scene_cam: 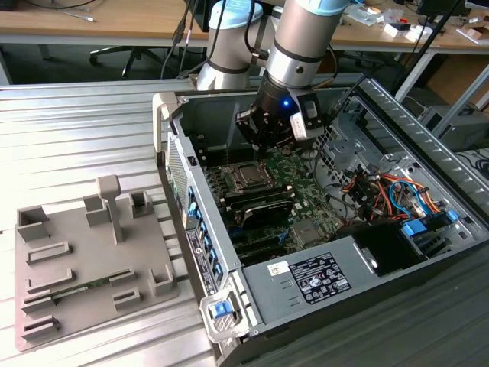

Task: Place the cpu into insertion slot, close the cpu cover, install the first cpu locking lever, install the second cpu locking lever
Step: 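Install the first cpu locking lever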

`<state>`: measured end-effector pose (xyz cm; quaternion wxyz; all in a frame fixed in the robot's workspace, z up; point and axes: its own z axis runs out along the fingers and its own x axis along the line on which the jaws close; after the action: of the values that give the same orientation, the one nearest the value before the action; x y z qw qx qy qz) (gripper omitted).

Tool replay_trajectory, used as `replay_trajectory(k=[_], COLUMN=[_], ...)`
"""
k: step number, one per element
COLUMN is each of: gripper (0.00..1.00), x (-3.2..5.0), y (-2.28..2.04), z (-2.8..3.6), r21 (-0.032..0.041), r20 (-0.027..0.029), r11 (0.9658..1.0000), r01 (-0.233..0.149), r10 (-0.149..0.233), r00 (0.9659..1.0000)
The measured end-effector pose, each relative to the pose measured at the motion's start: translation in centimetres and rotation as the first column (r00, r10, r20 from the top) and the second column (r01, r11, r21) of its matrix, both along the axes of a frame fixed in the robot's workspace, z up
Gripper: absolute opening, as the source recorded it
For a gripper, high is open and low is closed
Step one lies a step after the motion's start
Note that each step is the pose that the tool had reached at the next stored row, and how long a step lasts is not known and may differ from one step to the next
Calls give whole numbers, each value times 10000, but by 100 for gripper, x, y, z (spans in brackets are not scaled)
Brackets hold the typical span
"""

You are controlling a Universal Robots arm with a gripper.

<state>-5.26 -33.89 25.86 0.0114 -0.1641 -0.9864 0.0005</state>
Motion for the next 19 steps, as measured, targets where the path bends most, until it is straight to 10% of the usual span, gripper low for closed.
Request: replay_trajectory(k=[19], gripper=[11], x=[0], y=[0], z=[0], r21=[0], r20=[0], r11=[9993], r01=[-366], r10=[366], r00=[9993])
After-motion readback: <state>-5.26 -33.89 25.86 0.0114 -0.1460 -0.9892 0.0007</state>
